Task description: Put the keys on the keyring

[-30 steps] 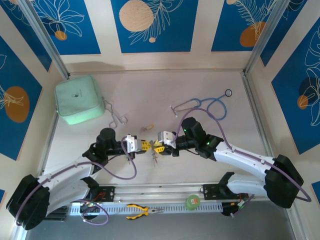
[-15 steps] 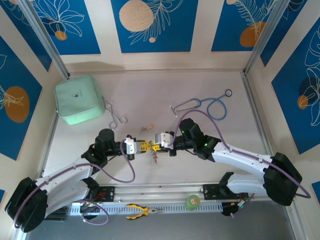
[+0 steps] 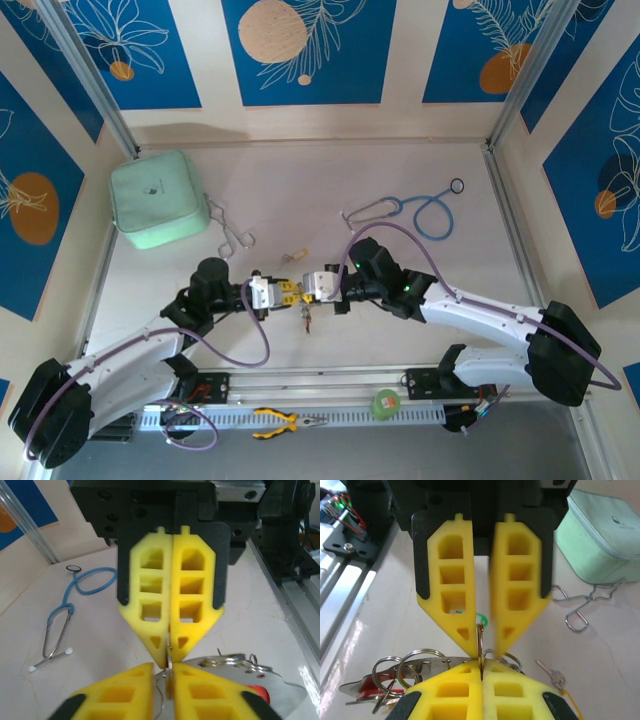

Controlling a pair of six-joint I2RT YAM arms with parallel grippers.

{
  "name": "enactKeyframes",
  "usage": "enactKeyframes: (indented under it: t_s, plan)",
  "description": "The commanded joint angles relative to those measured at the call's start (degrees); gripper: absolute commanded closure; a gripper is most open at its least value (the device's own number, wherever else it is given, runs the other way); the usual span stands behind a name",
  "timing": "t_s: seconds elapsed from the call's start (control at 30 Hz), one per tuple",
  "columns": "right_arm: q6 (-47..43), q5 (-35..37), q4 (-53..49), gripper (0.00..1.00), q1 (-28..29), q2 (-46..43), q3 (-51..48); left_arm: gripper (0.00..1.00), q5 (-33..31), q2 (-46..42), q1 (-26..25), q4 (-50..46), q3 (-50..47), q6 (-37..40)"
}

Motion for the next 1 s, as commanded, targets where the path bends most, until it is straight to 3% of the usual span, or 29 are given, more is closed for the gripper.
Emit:
enactKeyframes:
  t_s: [0.0, 0.1, 0.2, 0.27, 0.57, 0.7, 0.97]
  plan:
    - [-2.7, 0.4, -2.1, 1.0, 1.7, 0.7, 2.5, 0.92, 0.7, -0.4, -0.6, -2.0, 2.7, 2.5]
    - [-3.2, 1.6, -2.8, 1.0, 1.8, 0.3, 2.6, 1.0, 0.8, -0.9, -0.6, -3.1, 2.8, 3.6]
    - [-2.0, 1.7, -2.6, 0.81, 0.3, -1.4, 1.2, 1.0, 0.1, -1.7, -0.6, -3.1, 2.5, 4.4]
    - [-0.5, -0.2, -1.2, 0.78, -1.4, -3.2, -0.8, 1.0, -0.3, -2.3, -0.6, -2.7, 2.2, 5.3]
    - [-1.4, 0.0, 0.0, 0.8, -0.9, -2.5, -1.4, 1.0, -4.3, -3.4, -1.5, -0.6, 0.8, 11.9]
    - [-1.3, 0.9, 0.2, 0.84, -0.2, -1.0, -0.3, 1.0, -4.4, -3.7, -1.7, -1.3, 1.0, 12.5]
    - [-0.8, 5.0, 1.8, 0.81, 0.4, -0.7, 0.0, 1.0, -3.3, -3.8, -1.9, -2.2, 1.0, 11.8]
